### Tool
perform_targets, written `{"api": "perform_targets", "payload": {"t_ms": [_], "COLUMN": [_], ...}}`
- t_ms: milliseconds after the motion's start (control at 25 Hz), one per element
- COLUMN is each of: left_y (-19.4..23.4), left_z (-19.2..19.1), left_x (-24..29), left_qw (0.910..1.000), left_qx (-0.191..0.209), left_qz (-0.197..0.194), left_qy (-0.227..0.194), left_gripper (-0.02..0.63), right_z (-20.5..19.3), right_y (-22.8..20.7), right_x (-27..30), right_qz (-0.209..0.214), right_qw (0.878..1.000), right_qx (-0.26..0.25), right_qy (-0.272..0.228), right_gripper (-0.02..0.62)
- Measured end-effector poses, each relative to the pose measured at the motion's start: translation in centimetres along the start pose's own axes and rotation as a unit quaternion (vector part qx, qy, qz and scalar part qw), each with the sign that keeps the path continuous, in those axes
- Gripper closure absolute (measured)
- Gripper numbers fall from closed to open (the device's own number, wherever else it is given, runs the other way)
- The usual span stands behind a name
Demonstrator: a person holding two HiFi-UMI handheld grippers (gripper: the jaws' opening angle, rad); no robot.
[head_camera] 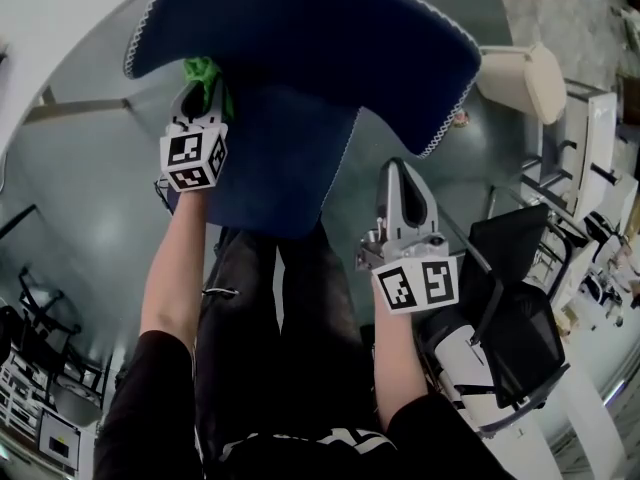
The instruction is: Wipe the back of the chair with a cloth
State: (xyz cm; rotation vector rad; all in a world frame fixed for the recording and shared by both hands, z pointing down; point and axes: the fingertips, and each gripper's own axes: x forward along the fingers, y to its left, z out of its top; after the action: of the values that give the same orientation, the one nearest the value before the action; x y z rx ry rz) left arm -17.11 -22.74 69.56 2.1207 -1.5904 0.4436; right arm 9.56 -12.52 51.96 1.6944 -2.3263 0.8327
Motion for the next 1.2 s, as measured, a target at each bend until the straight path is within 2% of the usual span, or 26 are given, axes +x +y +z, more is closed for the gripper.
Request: {"api": "perform_targets", "payload": {"t_ms": [240,600,960,1200], "left_y": [-3.2,-10.6,-19.3,-23.6], "left_z": [-0.7,-1.9,-2.7,-2.8], "left_x": [1.1,2.0,1.8,1.2], "left_qw": [0.9993,0.9945,0.9816,0.973], "left_qx": [0.012,0.036,0.059,0.067], "left_qz": [-0.033,-0.095,-0.179,-0.218], "left_qy": [0.009,0.023,0.033,0.036], "left_gripper": [0.548,0.548,0.548,0.548], "right_z": [-0.6,-1.5,-2.3,-2.5], "right_y": [-1.0,-3.5,-5.7,-6.7], "right_x": [-0.9,-3.9,-6.8,-8.4], "right_qz": [-0.018,-0.053,-0.08,-0.091], "right_qw": [1.0,0.998,0.995,0.993], "right_qx": [0.015,0.034,0.053,0.061], "right_qy": [-0.008,-0.017,-0.032,-0.038], "right_gripper": [0.598,0.598,0.598,0.598]}}
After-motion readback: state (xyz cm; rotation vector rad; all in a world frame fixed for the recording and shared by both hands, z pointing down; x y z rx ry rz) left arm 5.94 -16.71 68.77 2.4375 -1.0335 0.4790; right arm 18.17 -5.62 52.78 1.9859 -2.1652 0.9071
